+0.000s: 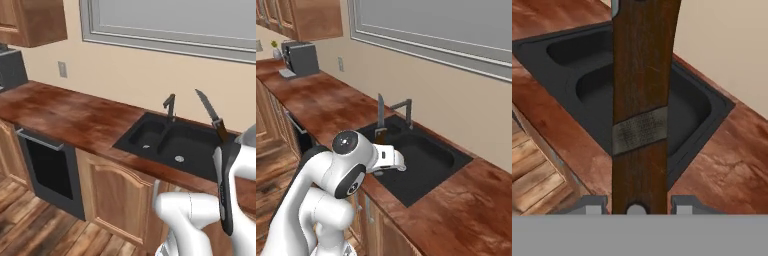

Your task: Move the cutting board and knife to the sink. Then move spray from the cabinet to the counter.

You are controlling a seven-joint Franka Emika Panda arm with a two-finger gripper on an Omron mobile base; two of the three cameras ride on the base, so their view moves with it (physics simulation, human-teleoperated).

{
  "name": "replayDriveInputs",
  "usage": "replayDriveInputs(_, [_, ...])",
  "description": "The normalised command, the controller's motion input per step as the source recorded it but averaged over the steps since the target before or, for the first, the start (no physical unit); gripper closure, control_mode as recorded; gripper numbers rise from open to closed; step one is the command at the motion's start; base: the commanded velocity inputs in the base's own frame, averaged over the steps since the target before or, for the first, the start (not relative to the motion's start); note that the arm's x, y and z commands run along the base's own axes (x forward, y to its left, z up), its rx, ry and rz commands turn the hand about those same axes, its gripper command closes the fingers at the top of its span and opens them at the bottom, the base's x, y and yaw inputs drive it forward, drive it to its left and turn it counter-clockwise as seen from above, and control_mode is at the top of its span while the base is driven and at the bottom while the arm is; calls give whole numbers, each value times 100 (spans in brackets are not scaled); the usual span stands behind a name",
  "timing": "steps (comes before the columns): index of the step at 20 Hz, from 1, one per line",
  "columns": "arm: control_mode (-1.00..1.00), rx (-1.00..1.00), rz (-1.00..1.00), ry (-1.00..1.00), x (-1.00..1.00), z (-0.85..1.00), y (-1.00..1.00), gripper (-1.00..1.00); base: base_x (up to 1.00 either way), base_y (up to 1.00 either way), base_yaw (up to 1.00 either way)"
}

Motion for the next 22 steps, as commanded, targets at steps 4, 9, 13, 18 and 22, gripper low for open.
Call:
replayDriveInputs(4, [100,0,0,0,0,0,0,100,58,13,-41])
replayDriveInputs(9, [100,0,0,0,0,0,0,100,49,14,-42])
replayDriveInputs(13, [100,0,0,0,0,0,0,100,47,14,-40])
replayDriveInputs(18, [100,0,0,0,0,0,0,100,46,20,-38])
replayDriveInputs(22, [100,0,0,0,0,0,0,100,50,34,-32])
